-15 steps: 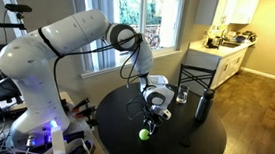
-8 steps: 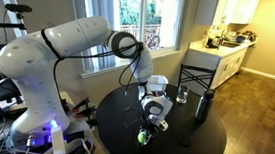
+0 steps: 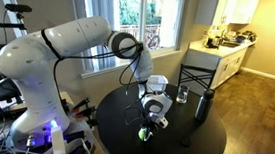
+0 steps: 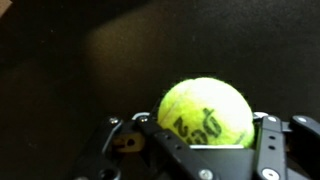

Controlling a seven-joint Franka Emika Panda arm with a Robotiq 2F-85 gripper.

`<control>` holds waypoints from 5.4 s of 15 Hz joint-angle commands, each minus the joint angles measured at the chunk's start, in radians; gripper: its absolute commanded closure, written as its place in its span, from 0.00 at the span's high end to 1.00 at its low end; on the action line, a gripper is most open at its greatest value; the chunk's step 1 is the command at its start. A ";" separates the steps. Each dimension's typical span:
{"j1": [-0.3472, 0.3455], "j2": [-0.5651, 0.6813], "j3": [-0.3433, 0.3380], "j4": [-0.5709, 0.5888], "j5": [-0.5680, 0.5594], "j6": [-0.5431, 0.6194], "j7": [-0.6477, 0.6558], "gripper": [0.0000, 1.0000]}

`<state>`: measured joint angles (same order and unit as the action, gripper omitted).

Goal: Put the tennis ball in the black container.

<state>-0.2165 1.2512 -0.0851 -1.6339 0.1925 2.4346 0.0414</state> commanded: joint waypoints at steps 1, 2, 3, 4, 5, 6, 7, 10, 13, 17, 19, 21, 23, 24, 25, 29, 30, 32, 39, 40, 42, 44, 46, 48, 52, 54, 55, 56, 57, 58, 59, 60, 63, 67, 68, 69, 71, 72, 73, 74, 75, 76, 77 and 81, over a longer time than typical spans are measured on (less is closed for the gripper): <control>-0.039 -0.102 0.079 -0.076 0.035 0.109 -0.049 0.33; -0.044 -0.130 0.099 -0.098 0.038 0.150 -0.062 0.33; -0.045 -0.166 0.117 -0.125 0.035 0.195 -0.073 0.33; -0.046 -0.192 0.133 -0.143 0.032 0.231 -0.081 0.33; -0.047 -0.212 0.147 -0.154 0.030 0.258 -0.086 0.33; -0.049 -0.232 0.161 -0.163 0.028 0.270 -0.093 0.33; -0.050 -0.245 0.171 -0.169 0.028 0.278 -0.096 0.33; -0.053 -0.276 0.194 -0.183 0.029 0.268 -0.104 0.33; -0.068 -0.317 0.227 -0.213 0.039 0.273 -0.127 0.33; -0.093 -0.403 0.284 -0.284 0.048 0.339 -0.173 0.33; -0.109 -0.440 0.316 -0.314 0.051 0.375 -0.193 0.33; -0.128 -0.466 0.347 -0.334 0.057 0.390 -0.208 0.33; -0.144 -0.486 0.372 -0.350 0.065 0.398 -0.221 0.33; -0.151 -0.493 0.382 -0.356 0.072 0.399 -0.229 0.33; -0.157 -0.501 0.393 -0.362 0.080 0.406 -0.238 0.33; -0.178 -0.521 0.430 -0.381 0.086 0.501 -0.275 0.33; -0.186 -0.523 0.443 -0.385 0.081 0.527 -0.277 0.33; -0.191 -0.522 0.454 -0.390 0.063 0.584 -0.273 0.33; -0.179 -0.479 0.400 -0.372 -0.009 0.722 -0.222 0.33; -0.172 -0.474 0.384 -0.368 -0.018 0.739 -0.216 0.33; -0.171 -0.456 0.367 -0.358 -0.043 0.773 -0.213 0.33; -0.168 -0.431 0.356 -0.345 -0.071 0.816 -0.210 0.33; -0.168 -0.406 0.352 -0.328 -0.104 0.856 -0.201 0.33; -0.181 -0.376 0.367 -0.312 -0.142 0.898 -0.197 0.33; -0.180 -0.318 0.375 -0.274 -0.216 0.962 -0.169 0.33; -0.185 -0.294 0.387 -0.255 -0.251 0.975 -0.153 0.33; -0.184 -0.283 0.390 -0.245 -0.267 0.985 -0.147 0.33; -0.182 -0.272 0.392 -0.235 -0.282 0.998 -0.144 0.33; -0.182 -0.264 0.394 -0.228 -0.296 1.008 -0.140 0.33; -0.176 -0.258 0.391 -0.221 -0.304 1.012 -0.132 0.44; -0.175 -0.253 0.390 -0.216 -0.313 1.018 -0.128 0.83; -0.173 -0.250 0.388 -0.213 -0.318 1.024 -0.123 0.84; -0.187 -0.246 0.400 -0.213 -0.334 1.022 -0.104 1.00; -0.204 -0.254 0.418 -0.223 -0.349 1.026 -0.090 1.00; -0.213 -0.256 0.427 -0.226 -0.355 1.028 -0.090 1.00; -0.215 -0.257 0.430 -0.227 -0.359 1.033 -0.090 1.00; -0.227 -0.263 0.440 -0.235 -0.373 1.043 -0.085 1.00; -0.234 -0.268 0.447 -0.241 -0.380 1.050 -0.081 1.00; -0.246 -0.267 0.460 -0.212 -0.393 1.019 -0.077 1.00; -0.260 -0.270 0.473 -0.221 -0.403 1.020 -0.073 1.00; -0.276 -0.274 0.490 -0.232 -0.414 1.020 -0.066 1.00; -0.291 -0.275 0.509 -0.244 -0.418 1.020 -0.055 1.00; -0.304 -0.281 0.522 -0.260 -0.422 1.020 -0.046 1.00; -0.340 -0.306 0.558 -0.311 -0.414 1.008 -0.020 1.00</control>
<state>-0.5164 0.9945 0.4468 -1.8688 -0.1967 3.4522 -0.0320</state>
